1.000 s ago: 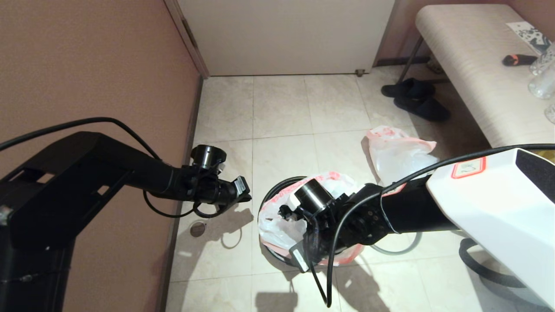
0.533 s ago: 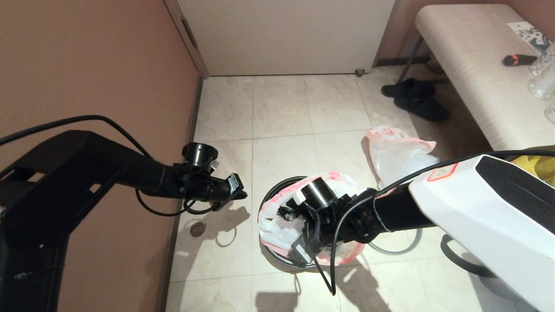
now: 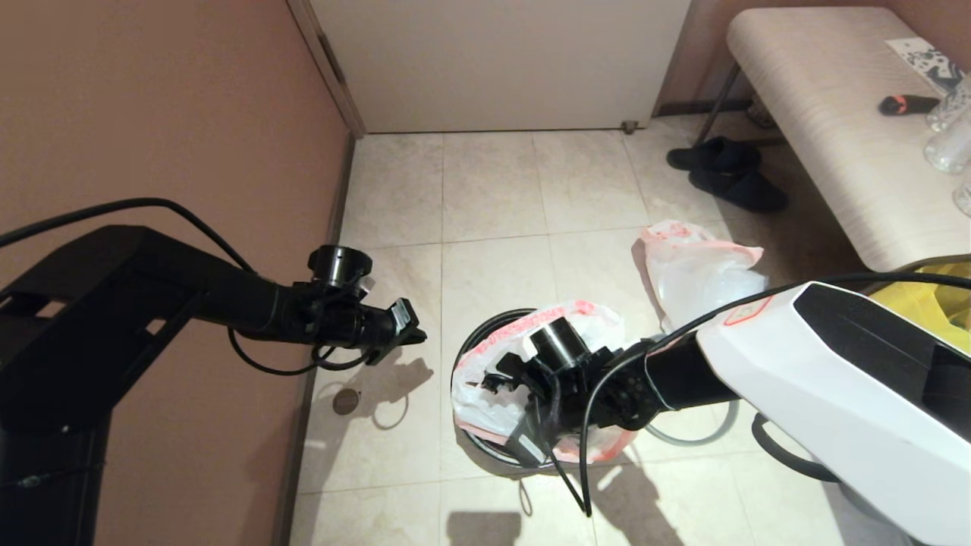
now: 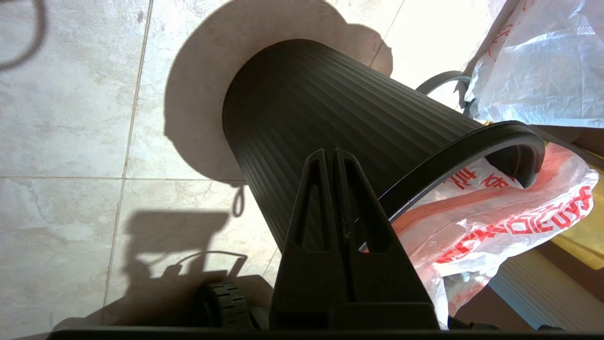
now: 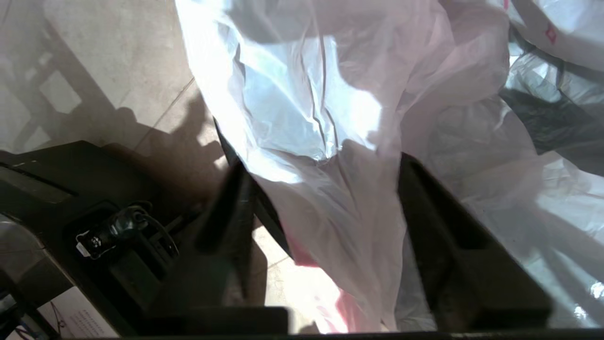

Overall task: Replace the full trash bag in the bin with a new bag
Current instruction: Put the new garbage bag on the trash can

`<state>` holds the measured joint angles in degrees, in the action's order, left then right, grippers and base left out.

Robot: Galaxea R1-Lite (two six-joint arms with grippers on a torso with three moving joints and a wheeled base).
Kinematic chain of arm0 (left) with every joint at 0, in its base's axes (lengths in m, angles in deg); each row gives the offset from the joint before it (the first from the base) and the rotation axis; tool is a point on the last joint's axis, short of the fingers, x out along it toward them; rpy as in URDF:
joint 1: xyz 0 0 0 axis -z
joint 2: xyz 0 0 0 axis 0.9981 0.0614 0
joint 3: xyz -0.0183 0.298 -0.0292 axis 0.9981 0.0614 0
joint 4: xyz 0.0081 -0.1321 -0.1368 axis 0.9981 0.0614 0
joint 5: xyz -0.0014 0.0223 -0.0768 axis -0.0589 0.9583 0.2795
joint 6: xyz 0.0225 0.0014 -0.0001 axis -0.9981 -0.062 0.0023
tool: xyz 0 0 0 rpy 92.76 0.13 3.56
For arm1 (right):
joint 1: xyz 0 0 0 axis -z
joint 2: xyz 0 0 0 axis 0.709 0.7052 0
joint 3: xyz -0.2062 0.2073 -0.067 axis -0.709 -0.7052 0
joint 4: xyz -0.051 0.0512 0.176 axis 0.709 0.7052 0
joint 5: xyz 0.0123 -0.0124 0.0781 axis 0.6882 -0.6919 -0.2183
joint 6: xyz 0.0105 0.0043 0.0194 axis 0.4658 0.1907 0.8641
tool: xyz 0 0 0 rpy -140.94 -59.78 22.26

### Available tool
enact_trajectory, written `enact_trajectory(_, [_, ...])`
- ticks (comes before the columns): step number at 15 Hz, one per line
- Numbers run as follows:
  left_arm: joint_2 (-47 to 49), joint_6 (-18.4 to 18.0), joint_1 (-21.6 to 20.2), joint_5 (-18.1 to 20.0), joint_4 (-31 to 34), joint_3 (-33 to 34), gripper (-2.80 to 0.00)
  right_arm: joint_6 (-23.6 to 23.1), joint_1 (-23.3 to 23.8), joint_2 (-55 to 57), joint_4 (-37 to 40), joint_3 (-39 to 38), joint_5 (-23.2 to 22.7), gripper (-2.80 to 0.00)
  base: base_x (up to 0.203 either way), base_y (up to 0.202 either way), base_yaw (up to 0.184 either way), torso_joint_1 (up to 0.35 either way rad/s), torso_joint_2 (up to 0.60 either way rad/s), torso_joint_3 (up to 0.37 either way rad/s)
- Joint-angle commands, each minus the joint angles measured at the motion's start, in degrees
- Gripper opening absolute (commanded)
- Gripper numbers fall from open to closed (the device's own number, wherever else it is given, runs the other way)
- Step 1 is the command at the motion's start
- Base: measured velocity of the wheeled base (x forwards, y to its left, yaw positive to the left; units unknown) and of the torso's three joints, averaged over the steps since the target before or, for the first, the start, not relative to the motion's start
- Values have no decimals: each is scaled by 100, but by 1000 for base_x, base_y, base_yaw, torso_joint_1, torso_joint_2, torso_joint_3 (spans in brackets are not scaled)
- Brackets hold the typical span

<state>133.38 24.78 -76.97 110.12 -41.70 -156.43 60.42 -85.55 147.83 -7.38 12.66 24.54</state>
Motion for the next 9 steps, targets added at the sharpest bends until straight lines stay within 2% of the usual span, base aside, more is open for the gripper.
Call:
enact_trajectory(1, [16,24,7,13,-4,-3,-280,-2,-66,-159,4,-137,-6,-280,0,0,0,0,0,0])
enact_trajectory(4, [19,15,34,8,-4,-3,-280,70,-212,-556,4,-561,-9,-280,0,0,0,0,0,0])
enact_trajectory(7, [25,13,34,4,-7,-3,-280,597,-492,-653,10,-830,-44,-280,0,0,0,0,0,0])
enact_trajectory(9, [25,8,34,4,-13,-4,-280,919,-582,-673,33,-889,-355,-280,0,0,0,0,0,0])
